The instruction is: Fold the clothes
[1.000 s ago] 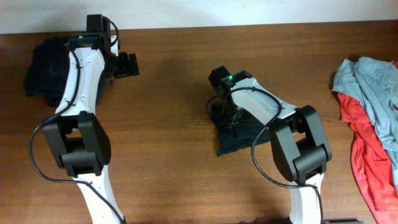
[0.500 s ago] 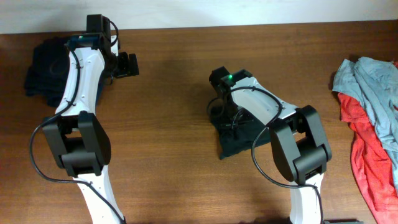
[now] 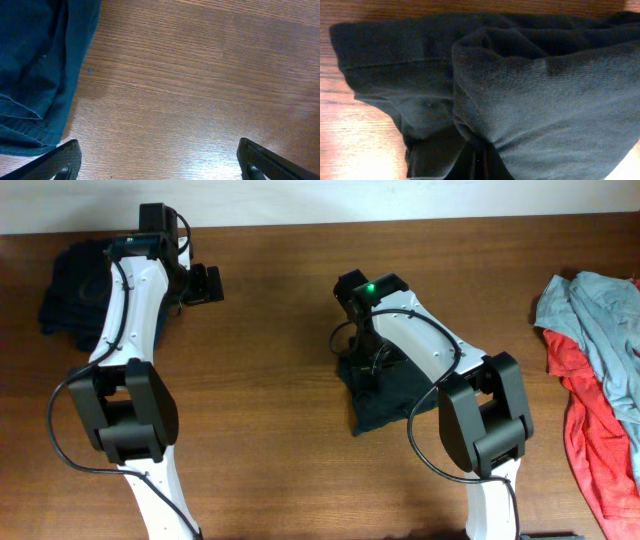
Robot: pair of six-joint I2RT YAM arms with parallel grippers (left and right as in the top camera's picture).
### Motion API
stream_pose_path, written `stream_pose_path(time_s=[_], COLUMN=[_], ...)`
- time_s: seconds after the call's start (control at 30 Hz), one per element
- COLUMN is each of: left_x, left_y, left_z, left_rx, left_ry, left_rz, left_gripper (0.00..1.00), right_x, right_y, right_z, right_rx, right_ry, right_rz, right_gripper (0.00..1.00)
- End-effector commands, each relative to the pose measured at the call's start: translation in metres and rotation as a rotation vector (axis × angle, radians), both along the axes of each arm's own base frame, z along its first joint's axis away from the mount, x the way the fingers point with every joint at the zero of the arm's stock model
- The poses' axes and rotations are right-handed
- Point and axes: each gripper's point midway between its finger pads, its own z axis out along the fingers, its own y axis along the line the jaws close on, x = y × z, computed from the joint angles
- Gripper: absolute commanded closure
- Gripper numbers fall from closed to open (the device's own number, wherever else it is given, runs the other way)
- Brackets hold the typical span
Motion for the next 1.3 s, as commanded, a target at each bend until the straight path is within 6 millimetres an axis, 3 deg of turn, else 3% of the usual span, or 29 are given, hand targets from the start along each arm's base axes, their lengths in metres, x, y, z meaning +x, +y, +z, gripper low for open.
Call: stream_pose_path(time_s=[0.0,0.5,1.27], left_x=[0.000,0.000,0.000], left_y=[-0.001,-0.001,-0.001], left_z=[0.008,0.008,0.008], left_rx=[-0.011,-0.011,-0.011], left_ry=[-0.015,-0.015,-0.015], left_rz=[0.009,0.009,0.009], left_gripper=[0.01,0.01,0.01], right_x=[0.001,-0.012,-0.016], right_y=[0.009,0.024,0.044], right_z=[0.004,0.021,0.022], right_rx=[0.030,0.056,0.142], right_ry=[-0.001,-0.002,0.013], right_rz=[0.022,0.069,0.074], right_gripper=[0.96,0.96,0.96])
